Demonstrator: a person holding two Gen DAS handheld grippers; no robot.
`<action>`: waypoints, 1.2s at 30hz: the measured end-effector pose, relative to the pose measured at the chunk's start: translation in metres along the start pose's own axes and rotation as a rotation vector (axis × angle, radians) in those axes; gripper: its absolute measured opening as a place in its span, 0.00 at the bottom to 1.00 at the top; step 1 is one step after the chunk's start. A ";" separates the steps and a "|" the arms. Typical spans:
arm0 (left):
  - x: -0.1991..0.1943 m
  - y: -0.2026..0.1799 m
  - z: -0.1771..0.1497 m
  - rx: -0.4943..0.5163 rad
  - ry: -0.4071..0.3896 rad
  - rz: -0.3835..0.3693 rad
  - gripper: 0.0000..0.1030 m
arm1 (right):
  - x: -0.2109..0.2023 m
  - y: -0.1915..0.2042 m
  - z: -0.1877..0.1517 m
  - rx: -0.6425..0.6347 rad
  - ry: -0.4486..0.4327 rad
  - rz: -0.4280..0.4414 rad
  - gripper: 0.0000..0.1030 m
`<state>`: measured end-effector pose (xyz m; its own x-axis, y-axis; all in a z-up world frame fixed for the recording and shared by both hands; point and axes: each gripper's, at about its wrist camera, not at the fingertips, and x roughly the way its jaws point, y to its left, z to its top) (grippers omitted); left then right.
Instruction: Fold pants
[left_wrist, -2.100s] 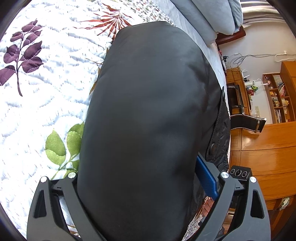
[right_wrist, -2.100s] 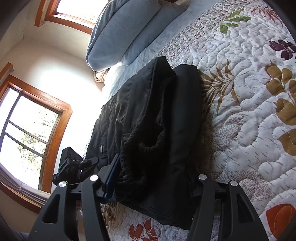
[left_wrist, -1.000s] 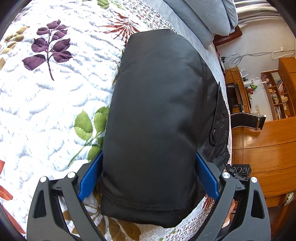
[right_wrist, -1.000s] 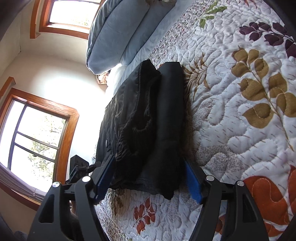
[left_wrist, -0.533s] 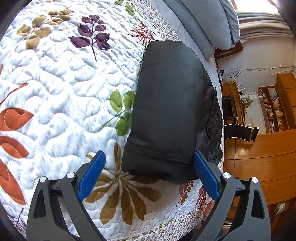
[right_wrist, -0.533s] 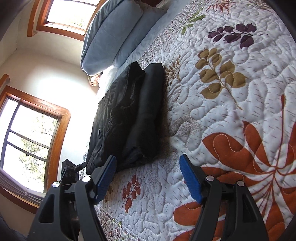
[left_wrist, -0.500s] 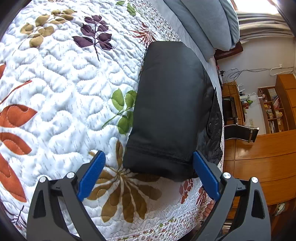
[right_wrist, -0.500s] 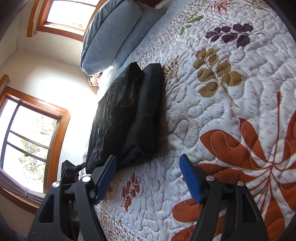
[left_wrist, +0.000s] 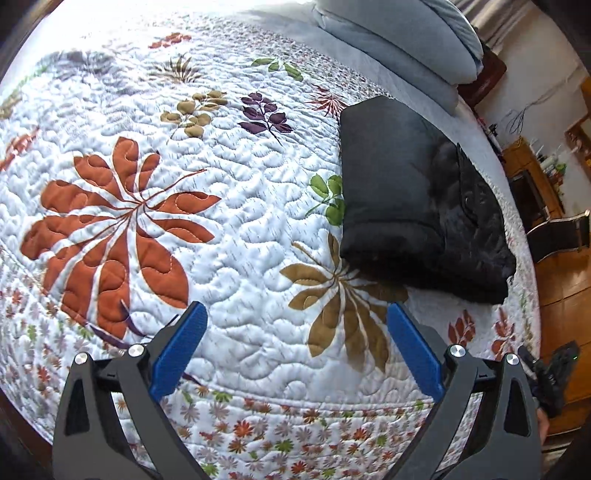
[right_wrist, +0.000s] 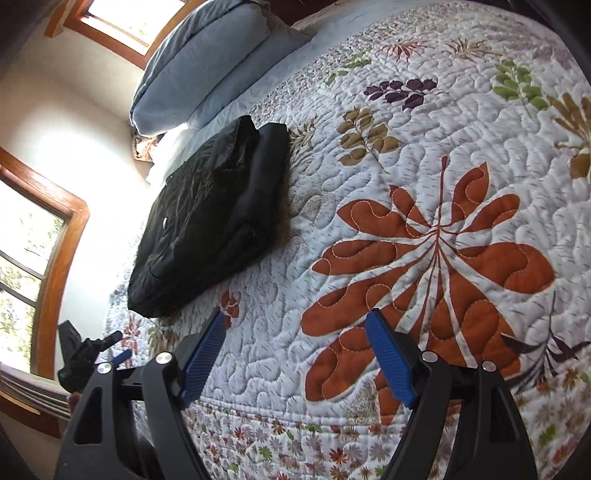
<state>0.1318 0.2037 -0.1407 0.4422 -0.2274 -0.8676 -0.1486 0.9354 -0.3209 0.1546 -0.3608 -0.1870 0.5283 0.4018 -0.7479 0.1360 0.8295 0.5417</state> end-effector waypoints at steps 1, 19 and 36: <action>-0.003 -0.008 -0.005 0.037 -0.008 0.019 0.95 | -0.003 0.009 -0.005 -0.020 0.000 -0.030 0.78; -0.080 -0.107 -0.052 0.263 -0.172 0.128 0.97 | -0.031 0.156 -0.046 -0.302 -0.089 -0.254 0.92; -0.125 -0.131 -0.046 0.308 -0.243 0.111 0.97 | -0.040 0.192 -0.044 -0.332 -0.133 -0.285 0.94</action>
<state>0.0550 0.0975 -0.0075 0.6397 -0.0844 -0.7640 0.0483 0.9964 -0.0696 0.1228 -0.2005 -0.0703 0.6148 0.1043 -0.7818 0.0271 0.9878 0.1531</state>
